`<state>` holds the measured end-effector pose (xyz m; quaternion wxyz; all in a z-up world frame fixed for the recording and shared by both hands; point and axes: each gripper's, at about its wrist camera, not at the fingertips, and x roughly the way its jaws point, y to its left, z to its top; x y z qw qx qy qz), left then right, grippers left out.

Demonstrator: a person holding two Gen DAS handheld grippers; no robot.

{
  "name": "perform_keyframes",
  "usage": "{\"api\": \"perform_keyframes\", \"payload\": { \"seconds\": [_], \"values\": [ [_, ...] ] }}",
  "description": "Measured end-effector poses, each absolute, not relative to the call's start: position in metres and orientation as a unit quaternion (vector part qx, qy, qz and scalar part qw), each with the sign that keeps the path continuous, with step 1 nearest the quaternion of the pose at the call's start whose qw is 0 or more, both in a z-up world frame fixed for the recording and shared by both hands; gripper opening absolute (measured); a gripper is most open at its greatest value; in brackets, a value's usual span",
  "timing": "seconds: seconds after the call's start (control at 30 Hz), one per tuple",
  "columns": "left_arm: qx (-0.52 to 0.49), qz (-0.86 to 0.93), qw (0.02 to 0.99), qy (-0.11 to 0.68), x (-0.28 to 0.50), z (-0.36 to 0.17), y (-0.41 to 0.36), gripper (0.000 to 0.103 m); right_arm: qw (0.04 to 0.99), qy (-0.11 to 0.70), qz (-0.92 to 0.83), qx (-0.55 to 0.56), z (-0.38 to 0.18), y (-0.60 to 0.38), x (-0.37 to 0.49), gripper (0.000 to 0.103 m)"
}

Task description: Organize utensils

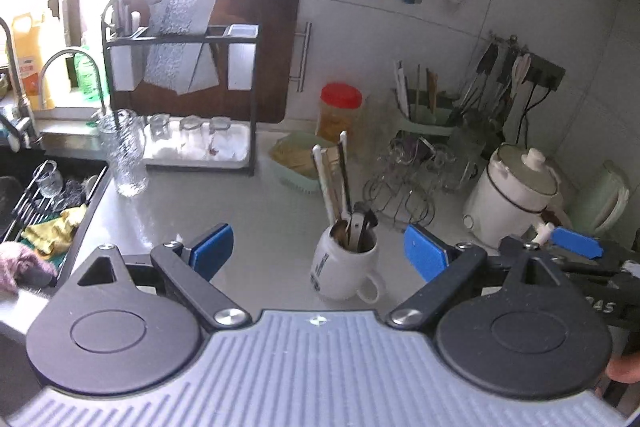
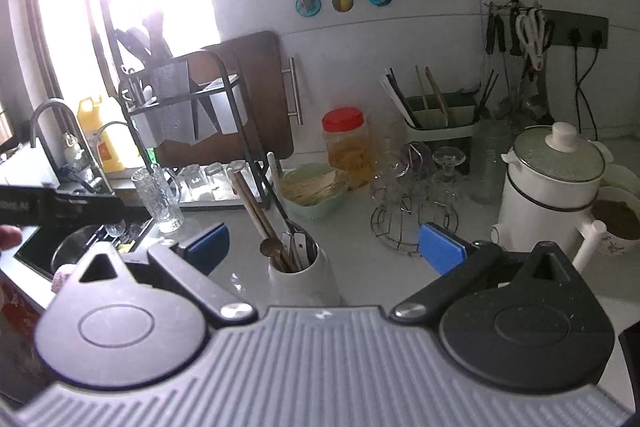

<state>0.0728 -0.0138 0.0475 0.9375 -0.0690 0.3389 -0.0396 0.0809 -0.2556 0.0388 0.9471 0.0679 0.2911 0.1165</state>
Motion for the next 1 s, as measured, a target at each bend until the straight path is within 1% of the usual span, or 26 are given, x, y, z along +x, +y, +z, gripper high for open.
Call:
{"api": "perform_keyframes", "payload": {
  "seconds": [0.4, 1.0],
  "values": [
    [-0.069, -0.022, 0.922, 0.38, 0.04, 0.027, -0.028, 0.095, 0.941, 0.3, 0.117, 0.103, 0.028, -0.266, 0.042, 0.103],
    [-0.082, 0.023, 0.921, 0.381, 0.008, 0.02, -0.03, 0.095, 0.93, 0.326, 0.146, 0.085, 0.018, -0.27, 0.023, 0.103]
  ]
}}
